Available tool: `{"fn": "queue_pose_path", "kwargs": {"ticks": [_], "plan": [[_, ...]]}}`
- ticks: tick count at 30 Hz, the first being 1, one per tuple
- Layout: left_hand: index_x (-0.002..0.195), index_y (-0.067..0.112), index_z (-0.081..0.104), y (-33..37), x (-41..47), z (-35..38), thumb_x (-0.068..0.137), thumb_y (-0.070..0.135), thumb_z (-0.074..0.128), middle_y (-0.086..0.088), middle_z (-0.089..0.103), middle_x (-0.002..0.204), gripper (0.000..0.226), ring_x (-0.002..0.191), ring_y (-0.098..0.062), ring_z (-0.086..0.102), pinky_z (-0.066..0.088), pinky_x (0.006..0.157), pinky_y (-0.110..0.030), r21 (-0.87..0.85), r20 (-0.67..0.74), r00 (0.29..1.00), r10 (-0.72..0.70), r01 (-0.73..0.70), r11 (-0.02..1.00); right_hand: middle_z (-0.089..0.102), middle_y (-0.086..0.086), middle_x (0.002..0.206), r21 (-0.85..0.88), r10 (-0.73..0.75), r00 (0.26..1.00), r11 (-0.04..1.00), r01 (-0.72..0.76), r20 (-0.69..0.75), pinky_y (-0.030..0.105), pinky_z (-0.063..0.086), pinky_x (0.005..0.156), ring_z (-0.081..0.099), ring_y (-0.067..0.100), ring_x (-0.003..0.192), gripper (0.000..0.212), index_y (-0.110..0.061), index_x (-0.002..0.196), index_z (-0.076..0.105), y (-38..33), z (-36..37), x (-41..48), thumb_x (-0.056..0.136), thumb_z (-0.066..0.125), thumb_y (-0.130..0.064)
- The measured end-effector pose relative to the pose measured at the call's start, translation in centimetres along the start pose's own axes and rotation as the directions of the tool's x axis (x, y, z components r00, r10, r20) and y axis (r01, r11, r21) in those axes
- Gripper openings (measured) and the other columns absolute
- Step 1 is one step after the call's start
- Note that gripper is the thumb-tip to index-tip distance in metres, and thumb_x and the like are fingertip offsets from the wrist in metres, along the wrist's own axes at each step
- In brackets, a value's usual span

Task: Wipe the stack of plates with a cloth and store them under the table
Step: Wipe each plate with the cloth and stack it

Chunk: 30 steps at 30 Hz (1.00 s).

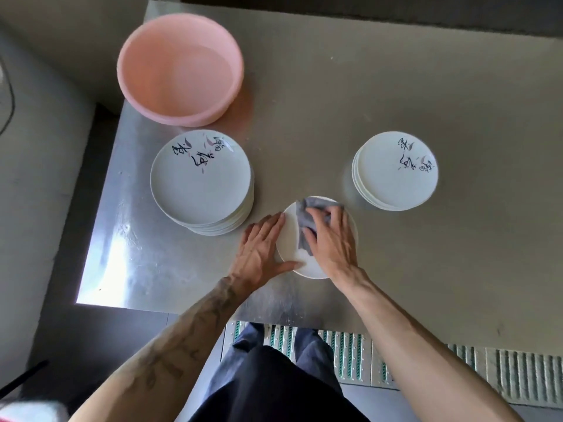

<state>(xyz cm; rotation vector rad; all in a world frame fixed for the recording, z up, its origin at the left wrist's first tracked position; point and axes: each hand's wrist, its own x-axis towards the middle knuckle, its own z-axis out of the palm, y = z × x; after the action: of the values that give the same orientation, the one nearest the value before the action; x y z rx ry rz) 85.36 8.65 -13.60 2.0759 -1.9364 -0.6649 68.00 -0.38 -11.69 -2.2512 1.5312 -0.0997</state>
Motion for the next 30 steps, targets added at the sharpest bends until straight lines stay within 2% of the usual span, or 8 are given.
{"fn": "queue_pose_path", "kwargs": {"ticks": [3,7,12,17,20,23,27,30], "plan": [[0.162,0.017,0.028,0.1,-0.1,-0.1,0.073,0.085,0.066,-0.001,0.035,0.164,0.118,0.148,-0.022,0.034,0.026,0.122,-0.044,-0.007,0.026,0.999,-0.035,0.035,0.999,0.048,0.011,0.128,0.002,0.042,0.997,0.999,-0.042,-0.059,0.045,0.044,0.099,0.049,0.032,0.112,0.046,-0.027,0.137,0.057,-0.7,1.0,0.4,0.093,0.067,-0.035],[0.162,0.02,0.029,0.3,-0.2,-0.2,0.073,0.086,0.065,0.001,0.037,0.163,0.117,0.147,-0.02,0.037,0.028,0.121,-0.046,0.02,0.015,0.999,-0.051,0.051,0.999,0.048,0.01,0.124,-0.051,-0.141,0.99,0.989,0.141,0.01,0.044,0.045,0.095,0.048,0.032,0.111,0.044,-0.027,0.135,0.057,-0.8,1.7,0.1,0.093,0.063,-0.04],[0.16,0.02,0.032,0.0,-0.6,-0.3,0.071,0.088,0.063,-0.002,0.041,0.16,0.116,0.144,-0.023,0.039,0.03,0.12,-0.052,0.09,-0.02,0.998,-0.054,0.056,0.994,0.051,0.012,0.125,-0.105,0.039,0.994,0.993,-0.05,-0.105,0.042,0.047,0.091,0.048,0.031,0.104,0.047,-0.022,0.134,0.059,1.8,0.2,-2.0,0.091,0.067,-0.038],[0.162,0.022,0.027,0.5,-1.0,-0.4,0.073,0.093,0.054,-0.004,0.033,0.165,0.117,0.15,-0.026,0.033,0.025,0.122,-0.052,0.16,0.011,0.995,-0.1,0.097,0.982,0.049,0.012,0.123,-0.086,-0.062,0.998,0.994,0.065,0.028,0.044,0.049,0.095,0.048,0.033,0.109,0.05,-0.023,0.135,0.058,1.9,0.0,-6.4,0.088,0.07,-0.036],[0.161,0.023,0.03,0.3,-1.7,-0.4,0.081,0.086,0.051,-0.002,0.031,0.167,0.104,0.152,-0.026,0.03,0.024,0.123,-0.053,0.163,-0.012,0.996,-0.087,0.087,0.983,0.049,0.013,0.128,-0.107,0.018,1.0,0.994,-0.017,0.006,0.044,0.047,0.096,0.047,0.035,0.108,0.05,-0.026,0.138,0.057,2.1,-1.0,-3.5,0.09,0.07,-0.036],[0.158,0.021,0.039,0.0,-2.1,-0.1,0.086,0.072,0.058,-0.002,0.03,0.168,0.09,0.153,-0.027,0.031,0.025,0.124,-0.05,0.175,-0.047,0.998,-0.033,0.04,0.984,0.044,0.013,0.133,-0.102,0.126,0.992,0.987,-0.127,-0.013,0.044,0.049,0.095,0.044,0.034,0.112,0.053,-0.028,0.143,0.052,1.0,-1.1,-3.1,0.093,0.067,-0.034],[0.153,0.017,0.045,0.1,-1.8,-0.1,0.086,0.07,0.062,-0.002,0.027,0.169,0.087,0.155,-0.024,0.026,0.014,0.127,-0.042,0.2,-0.046,0.999,-0.003,0.013,0.98,0.042,0.012,0.135,-0.03,0.056,0.995,0.998,-0.054,0.079,0.043,0.056,0.084,0.047,0.033,0.116,0.052,-0.025,0.14,0.052,-1.7,0.5,-6.0,0.092,0.069,-0.034],[0.149,0.017,0.05,-0.3,-1.8,-0.3,0.091,0.073,0.052,-0.003,0.029,0.168,0.081,0.155,-0.023,0.026,0.017,0.127,-0.044,0.22,-0.047,0.999,0.025,-0.014,0.975,0.039,0.01,0.139,-0.007,0.043,0.997,0.999,-0.042,0.072,0.041,0.055,0.087,0.042,0.032,0.124,0.054,-0.028,0.143,0.051,-1.0,-0.1,-4.1,0.093,0.068,-0.036]]}}
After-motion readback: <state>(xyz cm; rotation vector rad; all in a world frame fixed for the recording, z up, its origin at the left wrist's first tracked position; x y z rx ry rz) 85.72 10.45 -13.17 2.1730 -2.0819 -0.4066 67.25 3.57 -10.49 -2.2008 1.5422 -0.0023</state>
